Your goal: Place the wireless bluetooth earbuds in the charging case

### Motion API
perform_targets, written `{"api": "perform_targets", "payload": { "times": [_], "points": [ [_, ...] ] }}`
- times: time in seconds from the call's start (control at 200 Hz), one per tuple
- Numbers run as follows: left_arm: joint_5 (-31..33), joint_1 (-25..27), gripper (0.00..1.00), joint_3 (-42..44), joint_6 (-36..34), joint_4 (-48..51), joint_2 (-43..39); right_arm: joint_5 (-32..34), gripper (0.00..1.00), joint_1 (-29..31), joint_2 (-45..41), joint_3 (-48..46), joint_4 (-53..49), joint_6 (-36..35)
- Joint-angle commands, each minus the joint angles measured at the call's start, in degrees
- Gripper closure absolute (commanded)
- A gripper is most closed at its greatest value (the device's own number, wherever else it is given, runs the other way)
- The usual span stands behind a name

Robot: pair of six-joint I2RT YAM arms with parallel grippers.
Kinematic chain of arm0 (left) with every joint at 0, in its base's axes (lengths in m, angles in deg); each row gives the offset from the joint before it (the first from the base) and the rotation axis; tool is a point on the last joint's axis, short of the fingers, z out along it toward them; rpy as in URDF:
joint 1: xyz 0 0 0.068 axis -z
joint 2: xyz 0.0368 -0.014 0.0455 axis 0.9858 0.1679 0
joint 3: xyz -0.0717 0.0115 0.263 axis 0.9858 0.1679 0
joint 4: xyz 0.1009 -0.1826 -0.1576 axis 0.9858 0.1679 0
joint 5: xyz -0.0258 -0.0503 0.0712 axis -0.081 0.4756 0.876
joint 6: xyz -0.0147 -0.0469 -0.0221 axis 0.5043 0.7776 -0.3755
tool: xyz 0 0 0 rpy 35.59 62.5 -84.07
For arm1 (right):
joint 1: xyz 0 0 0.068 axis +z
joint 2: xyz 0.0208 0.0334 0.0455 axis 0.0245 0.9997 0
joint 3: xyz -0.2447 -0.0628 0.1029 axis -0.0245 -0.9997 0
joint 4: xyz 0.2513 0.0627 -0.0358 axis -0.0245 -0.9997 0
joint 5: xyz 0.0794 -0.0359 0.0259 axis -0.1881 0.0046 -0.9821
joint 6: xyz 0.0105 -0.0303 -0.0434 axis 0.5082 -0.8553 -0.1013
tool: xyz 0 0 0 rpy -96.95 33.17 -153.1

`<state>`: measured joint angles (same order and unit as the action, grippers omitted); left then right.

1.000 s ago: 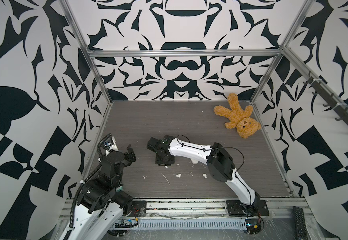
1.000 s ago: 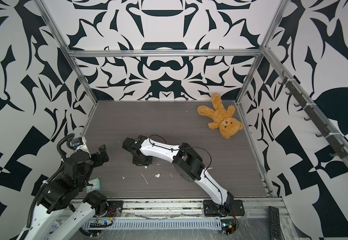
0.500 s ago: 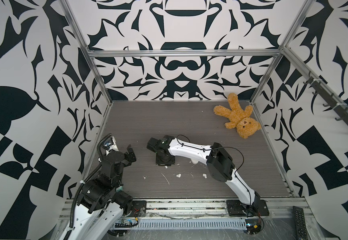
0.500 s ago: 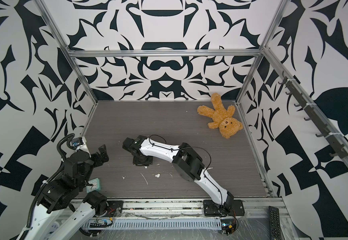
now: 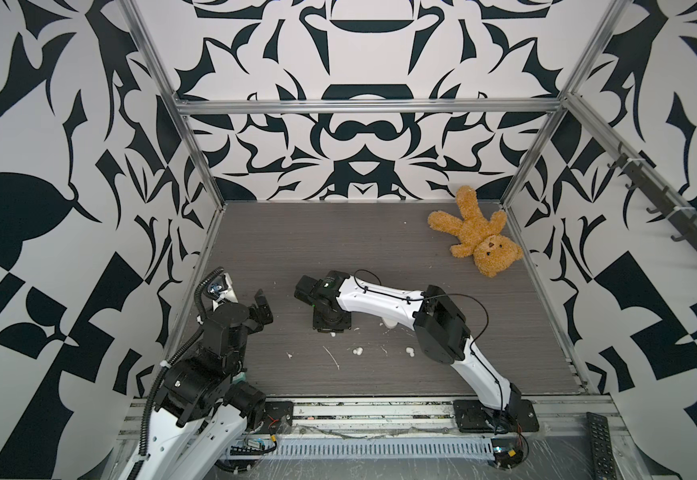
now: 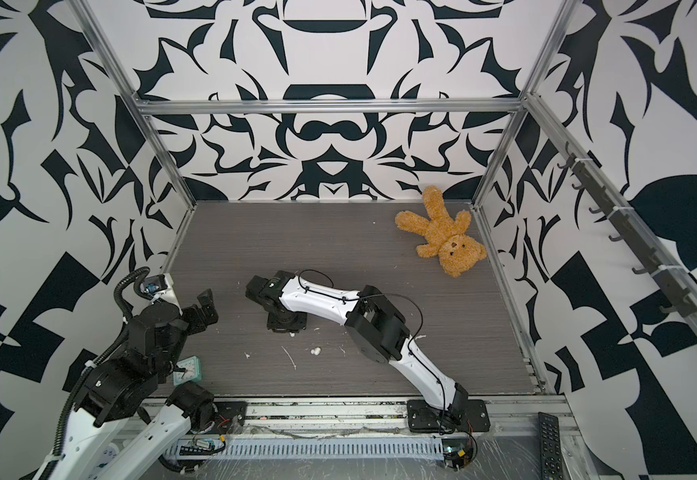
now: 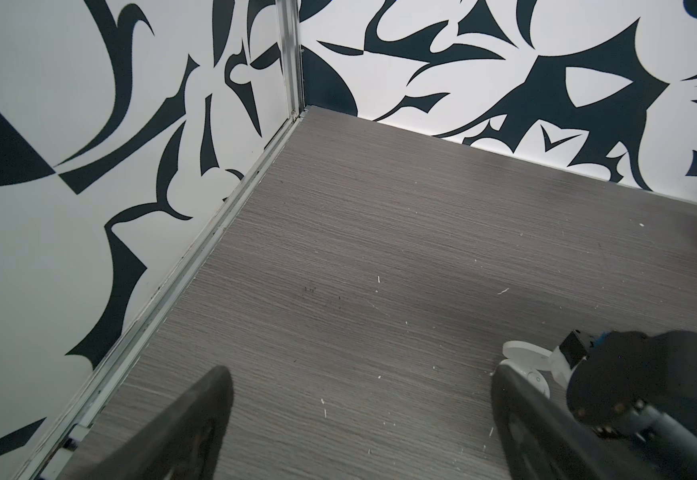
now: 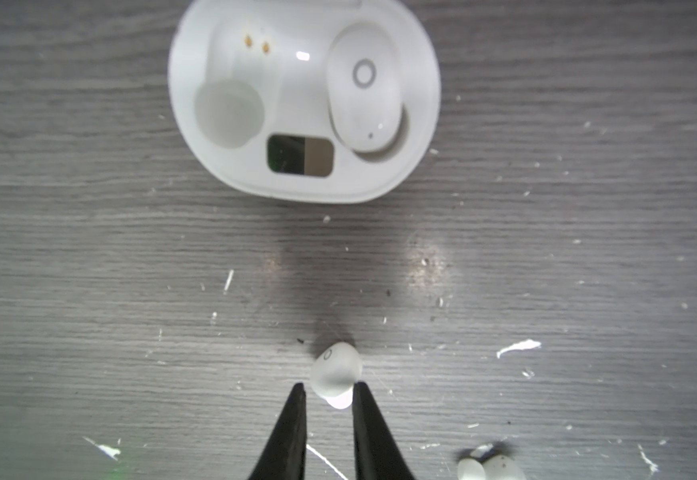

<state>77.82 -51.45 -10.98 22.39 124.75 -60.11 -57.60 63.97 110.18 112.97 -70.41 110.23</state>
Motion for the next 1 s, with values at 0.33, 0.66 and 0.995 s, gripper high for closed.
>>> {"api": "perform_targets", "payload": {
  "times": [0.33,0.66,0.995],
  "points": [
    [-0.1,-0.2,0.01,0.5,0.2,-0.4,-0.2,0.9,0.72,-0.4,1.4,2.2,-2.0,-0.7],
    [-0.1,-0.1,0.01,0.6,0.2,-0.5,0.0,1.5,0.82,-0.4,1.3,2.5,-2.1,-2.0],
    [-0.4,-0.2,0.01,0.6,0.2,-0.5,0.1,-1.1,0.89,-0.4,0.8,1.7,-0.3,-6.1]
  ]
}}
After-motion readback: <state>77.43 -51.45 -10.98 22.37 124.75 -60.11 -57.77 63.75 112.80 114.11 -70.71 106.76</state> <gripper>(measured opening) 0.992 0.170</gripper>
